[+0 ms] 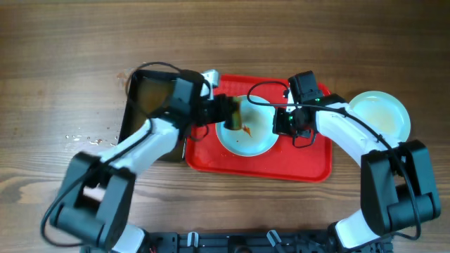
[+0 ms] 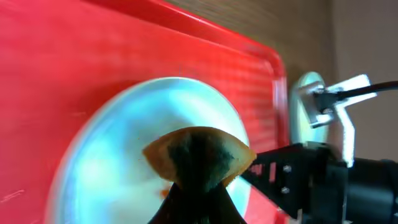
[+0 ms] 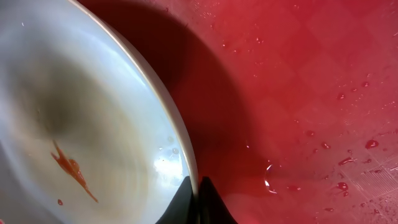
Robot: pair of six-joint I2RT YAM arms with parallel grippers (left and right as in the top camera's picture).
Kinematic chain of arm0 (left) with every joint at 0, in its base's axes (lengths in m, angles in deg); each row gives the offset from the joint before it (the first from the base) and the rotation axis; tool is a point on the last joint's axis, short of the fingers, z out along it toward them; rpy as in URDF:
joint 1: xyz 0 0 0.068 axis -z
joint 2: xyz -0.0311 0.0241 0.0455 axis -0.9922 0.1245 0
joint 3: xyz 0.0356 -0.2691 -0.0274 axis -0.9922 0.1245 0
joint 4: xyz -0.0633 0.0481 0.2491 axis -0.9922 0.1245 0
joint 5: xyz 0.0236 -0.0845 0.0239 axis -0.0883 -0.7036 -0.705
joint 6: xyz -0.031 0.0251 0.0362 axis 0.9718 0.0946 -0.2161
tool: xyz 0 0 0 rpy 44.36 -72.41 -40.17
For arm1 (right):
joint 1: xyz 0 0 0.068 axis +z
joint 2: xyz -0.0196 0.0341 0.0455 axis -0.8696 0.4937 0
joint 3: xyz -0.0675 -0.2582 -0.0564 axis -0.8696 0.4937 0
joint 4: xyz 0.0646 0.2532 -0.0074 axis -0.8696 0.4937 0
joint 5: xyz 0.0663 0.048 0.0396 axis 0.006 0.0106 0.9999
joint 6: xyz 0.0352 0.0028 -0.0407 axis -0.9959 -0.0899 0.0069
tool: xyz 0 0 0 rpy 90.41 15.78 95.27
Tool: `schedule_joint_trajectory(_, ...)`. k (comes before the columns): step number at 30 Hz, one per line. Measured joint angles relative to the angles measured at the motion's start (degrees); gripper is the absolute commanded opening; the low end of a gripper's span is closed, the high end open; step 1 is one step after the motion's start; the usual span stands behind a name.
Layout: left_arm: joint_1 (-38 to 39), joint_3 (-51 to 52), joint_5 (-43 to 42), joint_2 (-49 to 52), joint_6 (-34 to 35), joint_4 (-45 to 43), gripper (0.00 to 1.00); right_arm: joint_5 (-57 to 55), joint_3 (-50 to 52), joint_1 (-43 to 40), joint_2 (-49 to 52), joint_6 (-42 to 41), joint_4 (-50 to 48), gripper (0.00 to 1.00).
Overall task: Clean dirty plates on tray and stack at the side
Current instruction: 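Carry the sponge with the left gripper onto the last plate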
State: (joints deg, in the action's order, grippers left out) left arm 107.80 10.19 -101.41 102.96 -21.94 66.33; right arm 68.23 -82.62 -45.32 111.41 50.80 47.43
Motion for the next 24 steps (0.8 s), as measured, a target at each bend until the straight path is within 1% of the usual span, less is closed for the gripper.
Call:
schedule_joint_trajectory(1, 1.1, 0.0, -1.9, 2.2, 1.9, -3.2, 0.04, 0.0, 0.0, 0.0, 0.0, 0.0, 0.0, 0.04)
schedule_joint_trajectory(3, 2.7, 0.0, -4.1, 4.8, 3.6, -6.6, 0.04, 0.0, 0.0, 0.0, 0.0, 0.0, 0.0, 0.04)
schedule_joint_trajectory(8, 8.2, -0.1, -5.9, 10.6, 5.0, -12.2, 0.04, 0.0, 0.0, 0.0, 0.0, 0.0, 0.0, 0.04)
schedule_joint_trajectory(13, 10.4, -0.1, -5.0, 13.7, 5.3, -12.5, 0.04, 0.0, 0.0, 0.0, 0.0, 0.0, 0.1, 0.04)
schedule_joint_trajectory(17, 9.0, -0.1, -1.0, 13.8, 5.4, -10.7, 0.04, 0.0, 0.0, 0.0, 0.0, 0.0, 0.3, 0.04)
schedule_joint_trajectory(19, 7.3, -0.1, -0.3, 13.8, 5.4, -10.0, 0.04, 0.0, 0.0, 0.0, 0.0, 0.0, 0.3, 0.04)
schedule_joint_trajectory(20, 4.9, -0.3, 0.0, 13.8, 5.0, -8.9, 0.04, 0.0, 0.0, 0.0, 0.0, 0.0, 0.3, 0.04)
schedule_joint_trajectory(24, 0.0, -1.3, 0.2, 13.1, -0.9, -3.4, 0.04, 0.0, 0.0, 0.0, 0.0, 0.0, 0.3, 0.04)
